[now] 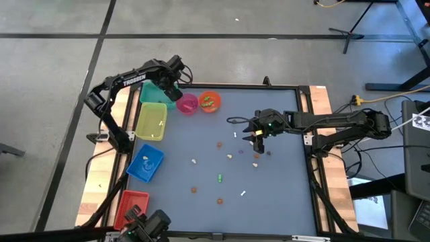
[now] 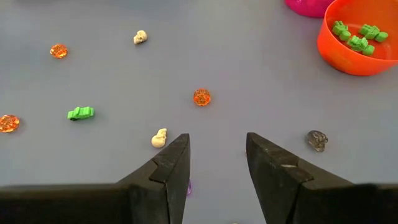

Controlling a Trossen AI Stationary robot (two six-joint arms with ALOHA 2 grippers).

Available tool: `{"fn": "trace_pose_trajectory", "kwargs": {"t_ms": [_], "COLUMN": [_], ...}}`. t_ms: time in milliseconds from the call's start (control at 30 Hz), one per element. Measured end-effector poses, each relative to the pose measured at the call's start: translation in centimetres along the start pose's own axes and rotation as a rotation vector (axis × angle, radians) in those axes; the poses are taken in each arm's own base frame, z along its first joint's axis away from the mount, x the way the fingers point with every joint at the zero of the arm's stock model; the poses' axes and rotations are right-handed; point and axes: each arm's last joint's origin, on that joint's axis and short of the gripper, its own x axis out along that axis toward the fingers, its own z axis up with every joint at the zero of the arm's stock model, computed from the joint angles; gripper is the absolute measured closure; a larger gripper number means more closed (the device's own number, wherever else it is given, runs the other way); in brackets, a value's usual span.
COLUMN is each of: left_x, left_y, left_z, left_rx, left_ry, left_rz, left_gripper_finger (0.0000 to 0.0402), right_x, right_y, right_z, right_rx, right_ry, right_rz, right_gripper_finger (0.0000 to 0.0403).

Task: Sort Halloween decoration
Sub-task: Put the purple witch hat toy into the pink bin

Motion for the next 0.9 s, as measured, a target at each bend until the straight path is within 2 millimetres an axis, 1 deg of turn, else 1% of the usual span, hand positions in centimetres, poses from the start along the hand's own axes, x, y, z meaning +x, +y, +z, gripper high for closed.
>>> {"fn": "trace_pose_trajectory", "kwargs": {"t_ms": [233,433,533,733,800,900], "left_x": [0.0,0.0,0.0,0.0,0.0,0.0], "left_y": [-0.1,-0.1,-0.1,-0.1,-0.1,-0.1], "left_z": [0.0,0.2,0.2,0.2,0.2,0.2], "left_rx": [-0.006,-0.057,-0.057,-0.057,-0.057,-0.057], "left_ry": [-0.002,-0.021,-0.022,-0.022,-0.022,-0.021], "left_rz": [-0.004,-0.003,-0.004,-0.004,-0.004,-0.004], "left_gripper_finger": [0.0224,0.0224,0.0224,0.0224,0.0224,0.0224], "right_x": [0.0,0.0,0.0,0.1,0.0,-0.3], "right_y": [0.0,0.3,0.9,3.1,3.5,3.8], "right_z": [0.0,0.0,0.0,0.1,0.1,0.6], "right_rx": [0.003,0.002,-0.015,-0.079,-0.092,-0.065], "right_ry": [0.001,0.002,0.004,-0.018,-0.019,-0.009], "right_rz": [0.007,0.090,0.098,0.092,0.065,0.051], "right_gripper_finger": [0.0246,0.0246,0.0246,0.0246,0.0246,0.0246]}}
